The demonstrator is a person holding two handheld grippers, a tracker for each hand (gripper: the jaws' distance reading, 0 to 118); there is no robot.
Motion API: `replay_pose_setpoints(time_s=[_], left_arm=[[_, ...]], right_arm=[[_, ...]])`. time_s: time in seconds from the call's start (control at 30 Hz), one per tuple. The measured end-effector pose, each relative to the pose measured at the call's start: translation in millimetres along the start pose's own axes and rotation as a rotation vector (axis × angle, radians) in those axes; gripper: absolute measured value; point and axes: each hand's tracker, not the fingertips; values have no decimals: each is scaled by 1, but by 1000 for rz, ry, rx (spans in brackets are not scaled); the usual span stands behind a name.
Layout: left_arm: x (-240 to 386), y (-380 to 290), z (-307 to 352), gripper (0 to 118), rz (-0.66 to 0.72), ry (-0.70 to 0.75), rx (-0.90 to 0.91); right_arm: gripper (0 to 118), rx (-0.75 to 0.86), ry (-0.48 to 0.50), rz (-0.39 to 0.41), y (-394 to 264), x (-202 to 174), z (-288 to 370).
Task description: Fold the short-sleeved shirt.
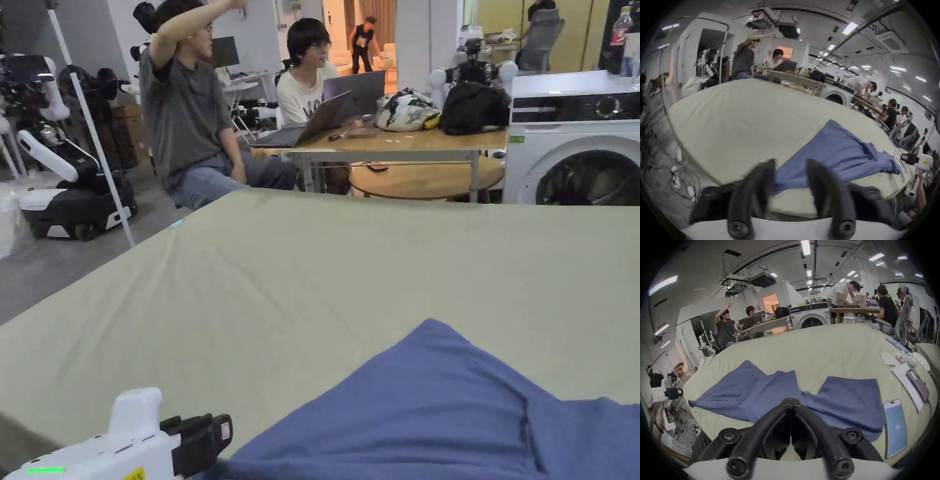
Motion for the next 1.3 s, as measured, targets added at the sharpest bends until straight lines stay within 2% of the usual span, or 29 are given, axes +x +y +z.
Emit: replay_pose_setpoints(time_s=[0.27,0.3,0.33,0.4,0.43,0.47,0.53,0.57,0.6,0.63,0.67,0.7,0.83,0.97,1.03,1.07,1.1,1.17,1.2,1.23,1.27,1.3], left_arm=[[-10,-34,-55,52,53,25,-178],[-12,-38,-61,46,79,34,-180],[-12,-41,-66,31,74,35,-175],[-8,-41,-65,17,42,53,-165],[-5,-41,-67,5,28,32,-180],[-1,-42,-70,5,20,10,-201],[9,-43,-72,4,-67,73,-207],[13,-43,-73,4,-105,85,-219],[15,-42,-74,4,-107,97,-224],[16,-41,-76,4,-92,93,-233],[21,-40,-71,4,-89,93,-237],[21,-41,-70,4,-85,92,-236],[22,-43,-66,4,-87,90,-224],[20,-42,-64,4,-69,85,-219],[21,-43,-63,4,-77,82,-220],[20,-42,-63,4,-80,83,-220],[21,-43,-63,4,-76,81,-221],[22,-43,-62,4,-79,86,-218],[21,-43,-63,4,-84,88,-218],[22,-43,-63,4,-90,92,-219],[24,-43,-63,4,-96,96,-219],[25,-43,-63,4,-98,101,-219]], right_arm=[[0,-29,-3,18,-7,-4,2],[0,-31,-7,18,-7,-2,3],[0,-33,-10,17,-7,0,4],[0,-39,-26,9,-4,3,5],[0,-36,-29,7,-2,4,6],[0,-33,-28,6,1,5,6],[0,-34,-33,15,15,4,-2],[8,-45,-39,22,26,3,-10],[29,-78,-42,30,37,3,-21],[64,-109,-37,35,46,9,-37],[80,-144,-20,28,56,12,-56],[80,-192,-13,13,65,15,-75],[79,-336,-31,-48,89,24,-156],[65,-442,-90,3,94,18,-226],[67,-473,-96,-5,92,11,-246],[67,-498,-124,25,89,6,-255],[66,-510,-168,91,86,0,-260],[64,-478,-178,148,87,-10,-253],[50,-468,-174,159,87,-11,-247],[15,-465,-177,156,87,-13,-243],[0,-469,-175,154,87,-14,-242],[0,-470,-172,161,86,-16,-238]])
